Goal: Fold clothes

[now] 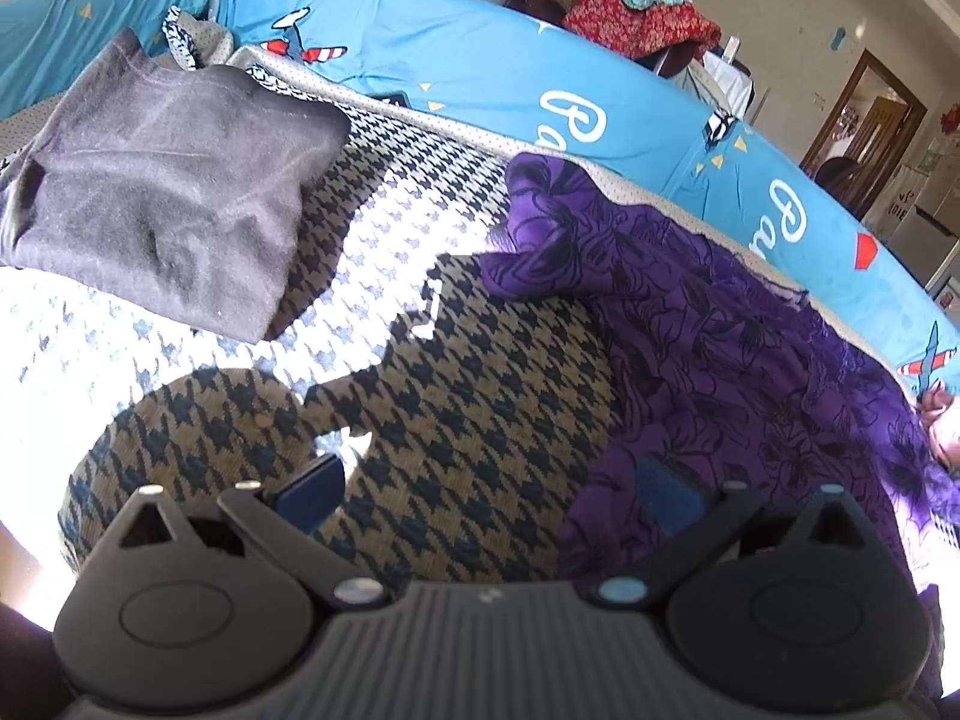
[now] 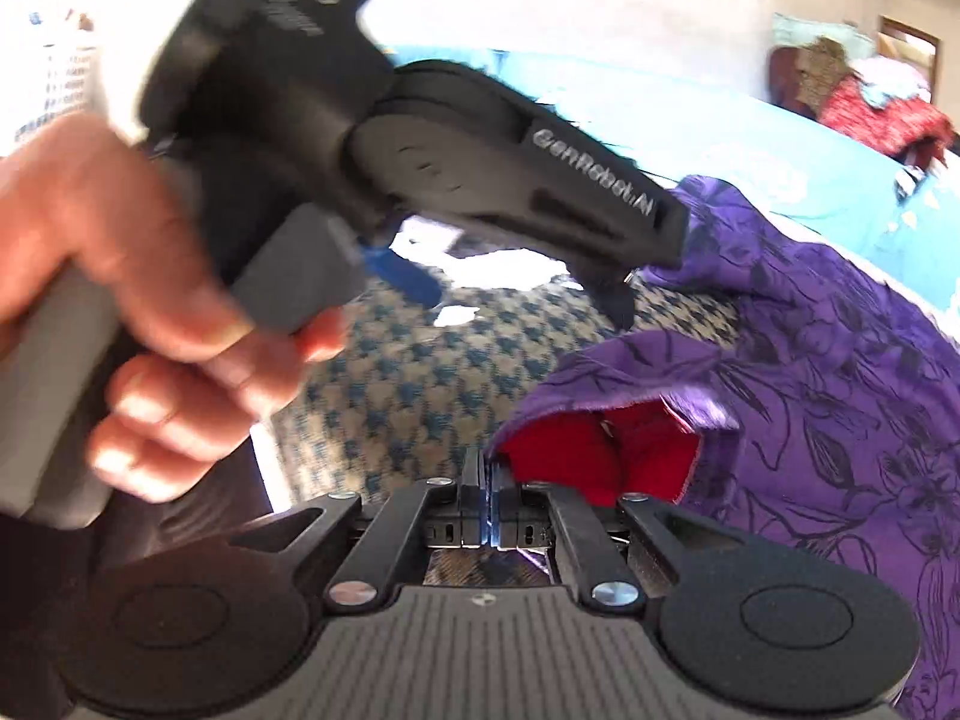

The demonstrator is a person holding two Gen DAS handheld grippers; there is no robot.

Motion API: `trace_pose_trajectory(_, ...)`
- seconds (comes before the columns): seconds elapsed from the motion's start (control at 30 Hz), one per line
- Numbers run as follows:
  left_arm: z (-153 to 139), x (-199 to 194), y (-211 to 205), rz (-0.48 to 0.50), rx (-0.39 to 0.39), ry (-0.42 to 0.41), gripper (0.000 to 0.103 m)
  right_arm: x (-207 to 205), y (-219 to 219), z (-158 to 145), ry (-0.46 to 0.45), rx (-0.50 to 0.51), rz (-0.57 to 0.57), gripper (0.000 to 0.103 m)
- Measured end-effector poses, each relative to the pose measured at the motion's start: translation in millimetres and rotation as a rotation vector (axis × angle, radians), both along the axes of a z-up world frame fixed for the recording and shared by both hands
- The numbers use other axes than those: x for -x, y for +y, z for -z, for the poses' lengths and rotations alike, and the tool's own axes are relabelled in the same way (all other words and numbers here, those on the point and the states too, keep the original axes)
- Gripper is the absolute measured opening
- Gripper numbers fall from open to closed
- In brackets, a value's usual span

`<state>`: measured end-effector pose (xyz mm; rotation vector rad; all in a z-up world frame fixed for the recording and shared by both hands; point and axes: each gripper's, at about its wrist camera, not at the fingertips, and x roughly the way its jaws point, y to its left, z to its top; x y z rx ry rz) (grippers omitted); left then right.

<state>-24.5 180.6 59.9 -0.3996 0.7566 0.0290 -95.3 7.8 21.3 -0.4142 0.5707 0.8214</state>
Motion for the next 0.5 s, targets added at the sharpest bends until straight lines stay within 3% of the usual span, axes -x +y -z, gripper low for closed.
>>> trace_pose_trajectory(0.23, -2, 1, -6, 0.025, 0.006, -0.010, 0.103, 38, -8, 4, -0.031, 0.108, -0.125, 0.003)
trace_pose_trajectory(0.4, -2, 2, -11, 0.029, 0.006, -0.015, 0.103, 47, 5, 27, -0.047, 0.139, -0.115, 0.004)
trace_pose_trajectory(0.5, -3, 3, -11, 0.028, 0.005, -0.017, 0.103, 46, 6, 23, -0.069, 0.114, -0.094, 0.005)
